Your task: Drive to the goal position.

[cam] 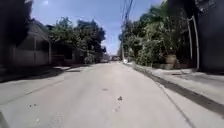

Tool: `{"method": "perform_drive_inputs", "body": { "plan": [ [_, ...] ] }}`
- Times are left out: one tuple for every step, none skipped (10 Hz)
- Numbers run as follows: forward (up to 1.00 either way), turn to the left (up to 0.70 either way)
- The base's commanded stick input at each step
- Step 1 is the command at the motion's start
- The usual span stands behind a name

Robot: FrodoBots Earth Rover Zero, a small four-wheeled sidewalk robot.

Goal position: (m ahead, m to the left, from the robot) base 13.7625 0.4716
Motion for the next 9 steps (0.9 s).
{"method": "perform_drive_inputs", "body": {
  "plan": [
    [0.85,0.00],
    [0.85,0.00],
    [0.85,0.00],
    [0.85,-0.04],
    [0.85,-0.16],
    [0.85,-0.26],
    [0.85,-0.03],
    [0.85,0.00],
    [0.85,0.00]
  ]
}}
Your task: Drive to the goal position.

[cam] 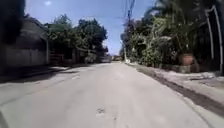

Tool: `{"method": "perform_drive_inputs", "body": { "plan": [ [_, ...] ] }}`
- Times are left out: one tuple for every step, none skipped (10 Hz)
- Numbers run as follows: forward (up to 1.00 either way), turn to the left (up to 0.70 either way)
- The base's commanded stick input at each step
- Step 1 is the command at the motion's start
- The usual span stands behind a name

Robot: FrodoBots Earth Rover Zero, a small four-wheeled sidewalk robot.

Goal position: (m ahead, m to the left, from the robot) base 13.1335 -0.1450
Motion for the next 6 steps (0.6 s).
{"method": "perform_drive_inputs", "body": {
  "plan": [
    [0.85,0.00],
    [0.85,0.00],
    [0.85,-0.05],
    [0.85,-0.14],
    [0.85,-0.10],
    [0.85,-0.06]
  ]
}}
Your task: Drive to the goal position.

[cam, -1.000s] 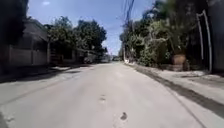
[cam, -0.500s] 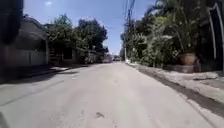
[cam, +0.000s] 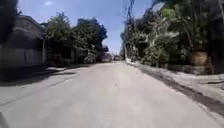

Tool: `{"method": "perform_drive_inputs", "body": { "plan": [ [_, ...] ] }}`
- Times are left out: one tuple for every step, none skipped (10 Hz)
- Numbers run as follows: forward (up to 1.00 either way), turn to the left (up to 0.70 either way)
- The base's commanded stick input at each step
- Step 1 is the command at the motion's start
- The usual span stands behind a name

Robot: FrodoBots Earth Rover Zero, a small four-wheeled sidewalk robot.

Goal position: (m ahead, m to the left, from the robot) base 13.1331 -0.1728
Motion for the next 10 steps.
{"method": "perform_drive_inputs", "body": {
  "plan": [
    [0.85,-0.03],
    [0.85,-0.05],
    [0.85,-0.13],
    [0.85,-0.12],
    [0.85,-0.01],
    [0.85,-0.03],
    [0.85,-0.04],
    [0.85,-0.12],
    [0.85,-0.13],
    [0.85,-0.05]
  ]
}}
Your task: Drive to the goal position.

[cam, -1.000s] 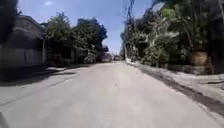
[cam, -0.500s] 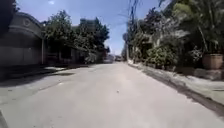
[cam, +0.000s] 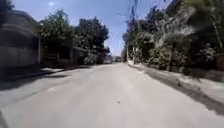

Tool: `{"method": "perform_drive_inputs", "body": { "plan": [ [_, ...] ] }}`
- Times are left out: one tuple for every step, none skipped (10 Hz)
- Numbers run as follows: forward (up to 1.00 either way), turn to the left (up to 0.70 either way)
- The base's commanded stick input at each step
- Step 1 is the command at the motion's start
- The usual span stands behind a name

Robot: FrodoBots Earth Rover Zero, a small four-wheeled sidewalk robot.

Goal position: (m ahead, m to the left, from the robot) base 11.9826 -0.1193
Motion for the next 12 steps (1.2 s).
{"method": "perform_drive_inputs", "body": {
  "plan": [
    [0.85,-0.16],
    [0.85,-0.12],
    [0.85,-0.02],
    [0.85,-0.09],
    [0.85,-0.06],
    [0.85,-0.03],
    [0.85,-0.13],
    [0.85,-0.15],
    [0.85,-0.14],
    [0.85,-0.12],
    [0.85,-0.10],
    [0.85,-0.11]
  ]
}}
